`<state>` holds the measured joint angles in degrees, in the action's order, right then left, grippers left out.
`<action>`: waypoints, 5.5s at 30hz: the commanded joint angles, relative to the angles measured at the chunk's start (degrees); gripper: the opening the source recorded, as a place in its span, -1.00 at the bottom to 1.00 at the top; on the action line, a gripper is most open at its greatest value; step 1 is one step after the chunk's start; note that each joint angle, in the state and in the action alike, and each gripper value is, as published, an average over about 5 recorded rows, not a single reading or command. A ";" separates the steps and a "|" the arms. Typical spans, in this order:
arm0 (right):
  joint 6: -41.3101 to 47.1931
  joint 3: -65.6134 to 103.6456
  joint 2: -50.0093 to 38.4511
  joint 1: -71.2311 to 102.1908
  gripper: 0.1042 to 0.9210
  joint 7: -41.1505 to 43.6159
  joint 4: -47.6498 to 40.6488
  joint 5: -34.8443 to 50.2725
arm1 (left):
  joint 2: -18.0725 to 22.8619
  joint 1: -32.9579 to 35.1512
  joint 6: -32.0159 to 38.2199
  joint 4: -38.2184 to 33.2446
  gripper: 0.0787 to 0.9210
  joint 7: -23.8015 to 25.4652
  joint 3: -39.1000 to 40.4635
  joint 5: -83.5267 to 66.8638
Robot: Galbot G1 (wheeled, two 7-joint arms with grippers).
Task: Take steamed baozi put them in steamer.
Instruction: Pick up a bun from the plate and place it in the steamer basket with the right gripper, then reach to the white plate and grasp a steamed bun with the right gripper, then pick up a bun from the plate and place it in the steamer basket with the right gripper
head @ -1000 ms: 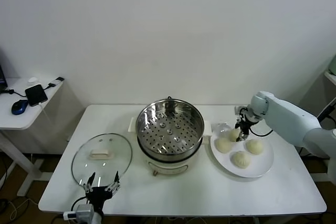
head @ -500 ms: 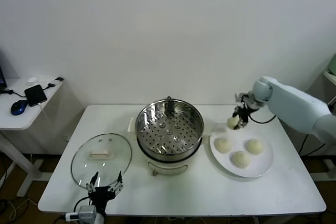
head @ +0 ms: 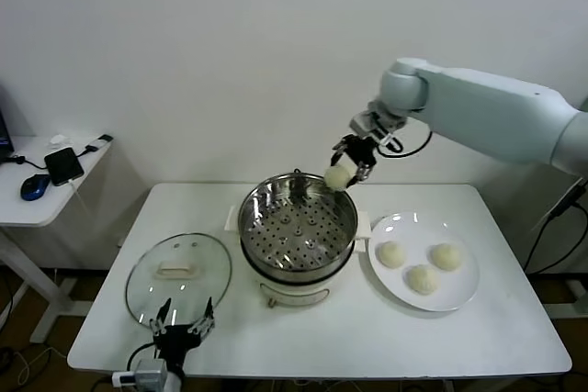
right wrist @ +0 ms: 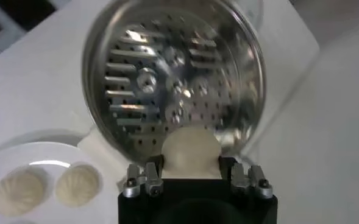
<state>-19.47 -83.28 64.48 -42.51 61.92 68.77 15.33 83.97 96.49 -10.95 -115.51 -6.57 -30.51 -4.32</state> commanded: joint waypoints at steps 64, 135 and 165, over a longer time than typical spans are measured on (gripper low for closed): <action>34.76 -21.31 -27.50 2.20 0.76 -14.21 12.96 21.17 | -0.29 -1.46 -0.02 1.06 0.77 -0.38 -0.52 -1.05; 51.16 -11.83 7.76 -10.50 0.32 -29.40 19.90 54.88 | 0.94 0.11 -0.47 -3.17 0.77 0.03 2.05 -0.41; 51.51 -7.35 15.94 8.32 0.52 -30.71 -0.23 42.34 | 0.72 -0.65 -0.71 -3.10 0.77 0.08 1.81 -1.04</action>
<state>31.63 -91.14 79.12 -36.46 32.02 70.22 58.30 84.74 95.83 -11.64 -118.62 -6.52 -28.65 -5.35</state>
